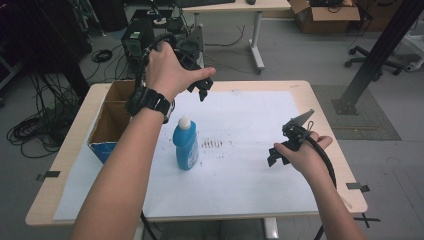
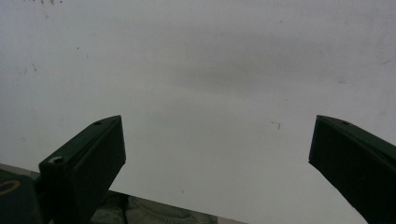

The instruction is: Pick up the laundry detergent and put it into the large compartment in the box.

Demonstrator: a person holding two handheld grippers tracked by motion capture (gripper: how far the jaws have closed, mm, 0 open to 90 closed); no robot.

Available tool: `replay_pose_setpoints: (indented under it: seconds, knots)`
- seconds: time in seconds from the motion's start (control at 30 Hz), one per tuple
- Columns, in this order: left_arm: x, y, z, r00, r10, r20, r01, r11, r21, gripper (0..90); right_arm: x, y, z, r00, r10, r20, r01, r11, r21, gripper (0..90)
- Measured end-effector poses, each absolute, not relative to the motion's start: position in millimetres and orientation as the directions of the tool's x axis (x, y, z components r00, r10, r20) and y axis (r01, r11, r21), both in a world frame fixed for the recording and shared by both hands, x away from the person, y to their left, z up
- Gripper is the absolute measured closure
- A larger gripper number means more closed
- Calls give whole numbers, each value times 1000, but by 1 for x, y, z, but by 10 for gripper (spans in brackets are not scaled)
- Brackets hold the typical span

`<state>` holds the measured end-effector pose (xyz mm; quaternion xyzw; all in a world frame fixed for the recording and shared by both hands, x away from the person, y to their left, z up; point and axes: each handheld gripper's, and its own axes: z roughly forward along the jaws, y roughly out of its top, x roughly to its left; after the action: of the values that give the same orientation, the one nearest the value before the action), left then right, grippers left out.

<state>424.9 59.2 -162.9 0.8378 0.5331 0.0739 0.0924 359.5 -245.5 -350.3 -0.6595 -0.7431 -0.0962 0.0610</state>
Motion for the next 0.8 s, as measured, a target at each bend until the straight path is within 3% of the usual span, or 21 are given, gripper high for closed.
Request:
replay_pose_setpoints:
  seconds: [0.8]
  knots:
    - [412,66,-206,373,927,45,907,-375,190,39,354,-245,-361,-125,966,226,992,116,54,38]
